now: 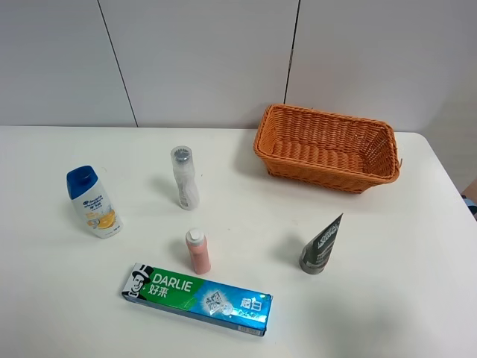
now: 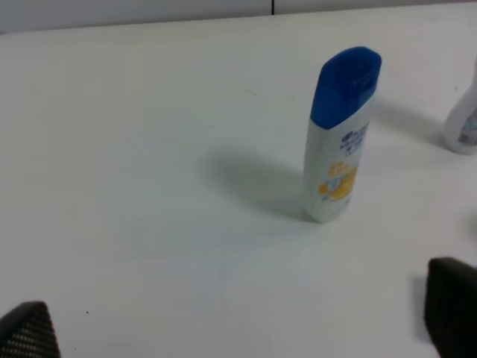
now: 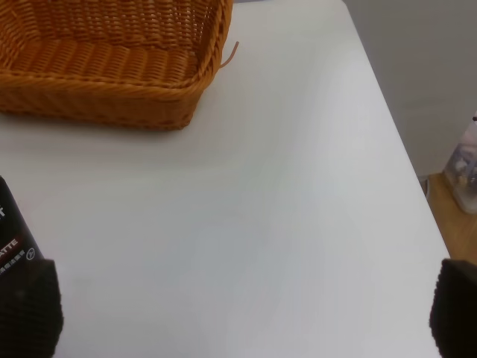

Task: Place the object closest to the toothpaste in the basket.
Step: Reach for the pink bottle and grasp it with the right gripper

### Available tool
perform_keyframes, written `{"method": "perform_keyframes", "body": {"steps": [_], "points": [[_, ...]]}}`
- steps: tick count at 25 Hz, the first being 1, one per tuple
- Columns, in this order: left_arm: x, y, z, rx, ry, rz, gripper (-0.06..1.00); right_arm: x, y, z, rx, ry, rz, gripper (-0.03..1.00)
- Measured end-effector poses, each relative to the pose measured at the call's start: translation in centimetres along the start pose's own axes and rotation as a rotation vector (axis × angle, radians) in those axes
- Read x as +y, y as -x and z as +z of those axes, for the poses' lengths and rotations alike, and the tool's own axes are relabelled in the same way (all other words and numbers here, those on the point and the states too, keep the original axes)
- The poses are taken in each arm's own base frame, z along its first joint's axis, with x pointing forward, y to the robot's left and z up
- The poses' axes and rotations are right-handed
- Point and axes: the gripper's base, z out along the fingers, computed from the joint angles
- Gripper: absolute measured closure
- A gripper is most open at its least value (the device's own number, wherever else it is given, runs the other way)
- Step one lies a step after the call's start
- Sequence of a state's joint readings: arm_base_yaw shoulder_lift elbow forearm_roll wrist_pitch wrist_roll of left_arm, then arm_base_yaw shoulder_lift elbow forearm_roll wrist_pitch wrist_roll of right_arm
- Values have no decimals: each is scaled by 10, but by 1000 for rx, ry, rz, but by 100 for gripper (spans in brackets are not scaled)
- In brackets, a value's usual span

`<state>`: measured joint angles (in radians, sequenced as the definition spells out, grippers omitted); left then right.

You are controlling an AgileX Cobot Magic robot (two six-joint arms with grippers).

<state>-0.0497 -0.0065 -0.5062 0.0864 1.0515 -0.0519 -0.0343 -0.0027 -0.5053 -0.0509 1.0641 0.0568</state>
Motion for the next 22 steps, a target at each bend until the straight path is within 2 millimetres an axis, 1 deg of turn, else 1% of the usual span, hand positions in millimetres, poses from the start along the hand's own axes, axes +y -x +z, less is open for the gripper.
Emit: {"method": "perform_keyframes", "body": {"steps": [22], "points": [[0, 0, 0, 0, 0, 0, -5, 0, 0, 0, 0, 0, 0, -3]]}}
